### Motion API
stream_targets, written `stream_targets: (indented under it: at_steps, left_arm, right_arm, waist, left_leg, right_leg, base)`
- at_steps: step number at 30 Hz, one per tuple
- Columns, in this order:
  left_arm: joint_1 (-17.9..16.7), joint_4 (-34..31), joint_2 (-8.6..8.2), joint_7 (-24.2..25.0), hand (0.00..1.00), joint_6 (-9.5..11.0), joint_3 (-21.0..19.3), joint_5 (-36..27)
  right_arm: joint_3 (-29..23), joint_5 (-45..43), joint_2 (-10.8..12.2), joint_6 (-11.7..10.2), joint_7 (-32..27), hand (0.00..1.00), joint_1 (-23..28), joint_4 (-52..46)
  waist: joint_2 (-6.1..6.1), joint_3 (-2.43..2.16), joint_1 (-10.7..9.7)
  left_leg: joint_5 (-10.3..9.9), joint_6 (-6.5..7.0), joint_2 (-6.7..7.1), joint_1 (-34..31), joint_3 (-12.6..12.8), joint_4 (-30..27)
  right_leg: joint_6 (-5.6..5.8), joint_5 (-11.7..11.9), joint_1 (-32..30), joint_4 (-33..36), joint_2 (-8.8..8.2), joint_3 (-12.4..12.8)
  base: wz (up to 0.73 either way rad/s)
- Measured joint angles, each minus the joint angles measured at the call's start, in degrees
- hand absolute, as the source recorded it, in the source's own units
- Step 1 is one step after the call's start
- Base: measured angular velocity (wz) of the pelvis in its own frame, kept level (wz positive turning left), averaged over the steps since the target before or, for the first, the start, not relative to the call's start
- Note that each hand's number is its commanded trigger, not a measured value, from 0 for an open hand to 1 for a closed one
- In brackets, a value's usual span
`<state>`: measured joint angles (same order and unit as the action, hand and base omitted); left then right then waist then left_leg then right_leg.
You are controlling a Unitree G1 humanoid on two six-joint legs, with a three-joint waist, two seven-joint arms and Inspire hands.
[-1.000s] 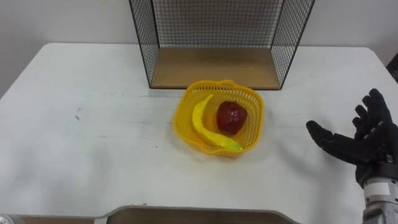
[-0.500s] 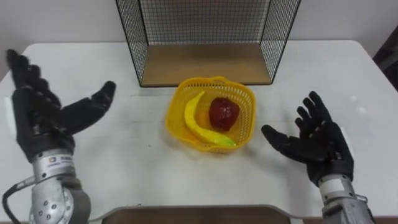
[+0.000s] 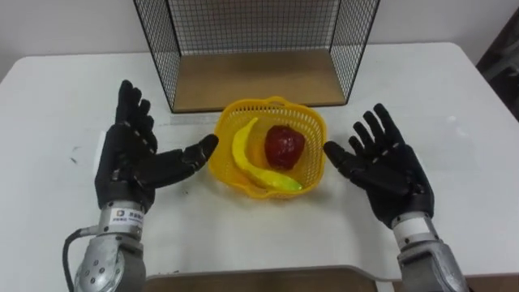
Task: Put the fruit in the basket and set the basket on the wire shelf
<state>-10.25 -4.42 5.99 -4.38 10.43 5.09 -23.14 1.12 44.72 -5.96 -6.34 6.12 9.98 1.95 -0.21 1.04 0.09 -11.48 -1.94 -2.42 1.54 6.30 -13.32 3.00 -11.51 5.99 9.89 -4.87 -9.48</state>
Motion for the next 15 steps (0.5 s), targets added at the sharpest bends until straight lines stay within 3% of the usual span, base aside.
stream_targets:
  at_steps: [10,15]
  left_arm:
    - [-0.11,1.85,-0.05,3.99,0.00,-0.36,1.04,0.10]
    - [-0.12,4.57,-0.17,4.87,0.00,-2.32,2.14,0.11]
  right_arm:
    - [1.85,2.29,-0.01,-0.01,1.86,0.00,0.01,0.55]
    - [2.82,2.10,-0.01,0.14,2.94,0.00,0.02,2.20]
  waist:
    - [0.49,-0.26,-0.01]
    - [0.51,-0.28,0.09]
  left_leg:
    - [0.00,0.00,-0.01,0.18,0.19,0.11]
    - [0.00,0.00,-0.02,0.14,0.21,0.11]
  right_leg:
    - [0.00,0.03,-0.13,-0.05,0.00,0.07]
    - [0.03,0.10,-0.22,0.03,0.00,0.03]
  base:
    - [0.00]
    - [0.00]
